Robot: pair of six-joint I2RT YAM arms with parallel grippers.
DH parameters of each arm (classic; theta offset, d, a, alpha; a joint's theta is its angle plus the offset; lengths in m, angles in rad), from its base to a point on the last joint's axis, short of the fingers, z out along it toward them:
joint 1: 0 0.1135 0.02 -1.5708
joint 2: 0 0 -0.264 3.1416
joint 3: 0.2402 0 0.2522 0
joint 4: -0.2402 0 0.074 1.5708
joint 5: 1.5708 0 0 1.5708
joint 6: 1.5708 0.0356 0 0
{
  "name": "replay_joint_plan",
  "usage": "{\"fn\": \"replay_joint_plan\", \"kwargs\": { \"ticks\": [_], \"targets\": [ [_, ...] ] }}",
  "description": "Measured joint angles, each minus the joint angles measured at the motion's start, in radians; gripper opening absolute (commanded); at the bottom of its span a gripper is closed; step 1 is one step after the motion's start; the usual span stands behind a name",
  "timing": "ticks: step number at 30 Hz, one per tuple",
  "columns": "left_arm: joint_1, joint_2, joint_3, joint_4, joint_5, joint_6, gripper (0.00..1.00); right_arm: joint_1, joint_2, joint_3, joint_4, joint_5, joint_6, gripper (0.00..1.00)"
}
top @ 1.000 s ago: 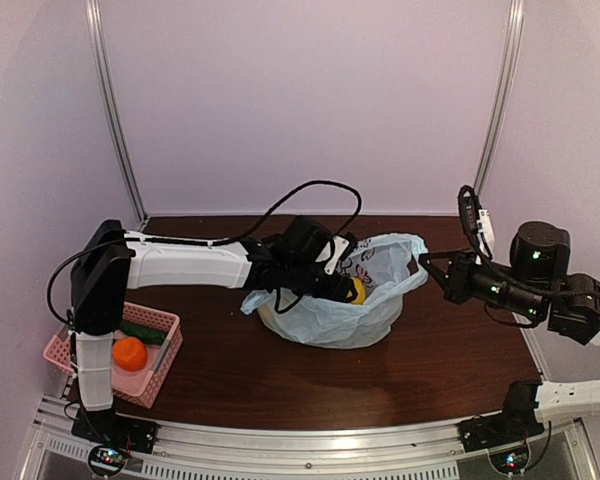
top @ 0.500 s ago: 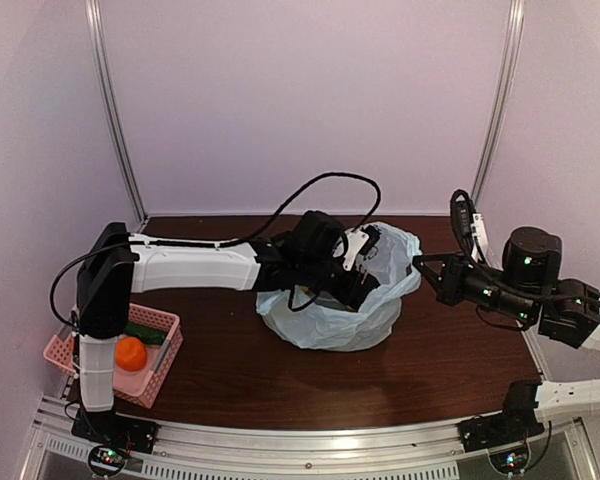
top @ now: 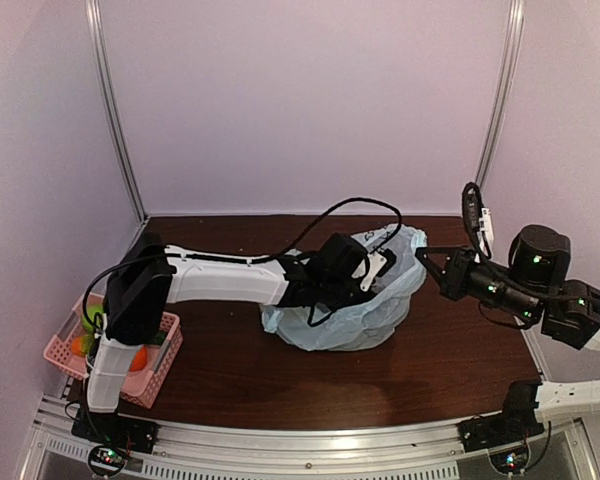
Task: Untie the knot of the plastic bag and take out the fruit
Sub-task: Pick up the fake fruit from the takeout bag.
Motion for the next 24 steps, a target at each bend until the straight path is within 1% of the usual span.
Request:
{"fn": "replay_joint_plan", "kwargs": {
  "ticks": [5, 11, 14, 17, 19, 24],
  "targets": [
    [0.0, 0.098, 0.116, -0.019, -0.007, -0.008, 0.86, 0.0, -0.008, -0.013, 0.032, -0.001, 0.001, 0.0],
    [0.017, 0.124, 0.14, -0.018, -0.014, -0.054, 0.91, 0.0, 0.023, -0.018, 0.059, -0.023, 0.0, 0.0],
    [0.028, 0.142, 0.173, -0.023, -0.022, -0.06, 0.91, 0.0, 0.042, -0.018, 0.067, -0.03, 0.0, 0.0],
    [0.033, 0.19, 0.243, -0.027, -0.036, -0.059, 0.87, 0.0, 0.058, -0.018, 0.079, -0.031, 0.0, 0.0],
    [0.033, 0.205, 0.251, -0.029, -0.04, -0.06, 0.83, 0.0, 0.064, -0.017, 0.085, -0.031, 0.0, 0.0],
    [0.032, 0.211, 0.25, -0.034, -0.04, -0.065, 0.68, 0.0, 0.068, -0.007, 0.082, -0.03, -0.004, 0.0]
  ]
}}
